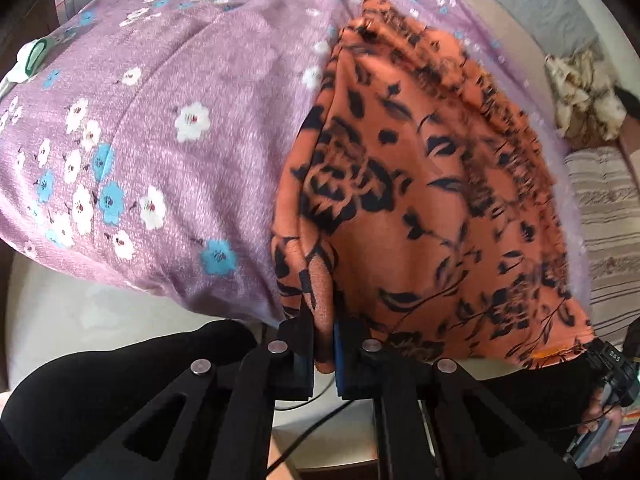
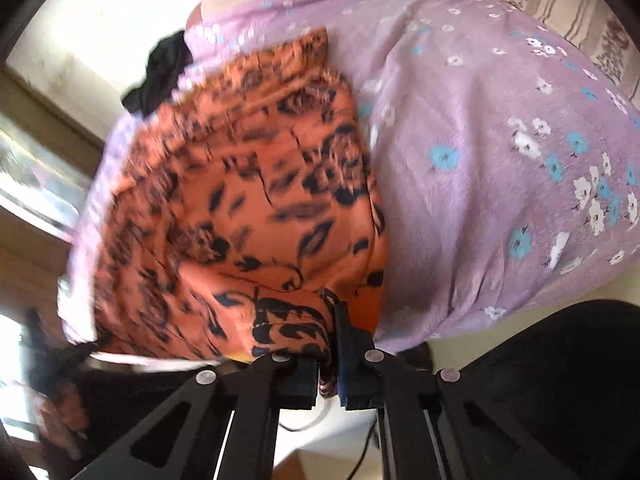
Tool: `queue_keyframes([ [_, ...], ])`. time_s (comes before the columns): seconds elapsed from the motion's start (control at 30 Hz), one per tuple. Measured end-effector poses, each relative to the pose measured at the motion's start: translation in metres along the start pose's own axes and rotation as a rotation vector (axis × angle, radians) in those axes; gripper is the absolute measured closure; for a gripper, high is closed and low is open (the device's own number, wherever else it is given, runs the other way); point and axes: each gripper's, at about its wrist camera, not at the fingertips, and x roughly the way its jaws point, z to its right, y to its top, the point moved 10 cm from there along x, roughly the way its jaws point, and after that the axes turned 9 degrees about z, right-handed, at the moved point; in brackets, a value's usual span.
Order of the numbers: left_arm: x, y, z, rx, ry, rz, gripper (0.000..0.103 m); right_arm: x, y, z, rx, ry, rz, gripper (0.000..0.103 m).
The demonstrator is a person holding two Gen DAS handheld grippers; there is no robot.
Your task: Fold small clothes
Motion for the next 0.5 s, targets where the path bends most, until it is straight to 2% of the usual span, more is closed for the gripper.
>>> queue_keyframes([
  [0.13,-0.025,0.024,0.015,-0.039,-0.105,0.046,0.096,-0.016,0.026,-0.013,0.077,0.109,0.039,0.096],
  [0.27,-0.051,0.066,0.034,-0.049,-0.191,0.114,0.096,-0.022,0.054,-0.038,0.131,0.208,0.073,0.096],
  [0.37,-0.067,0.102,0.047,-0.045,-0.243,0.158,0.096,-0.020,0.075,-0.054,0.151,0.236,0.107,0.096],
  [0.5,-0.069,0.163,0.066,-0.024,-0.261,0.209,0.096,-0.008,0.124,-0.066,0.177,0.256,0.155,0.097],
])
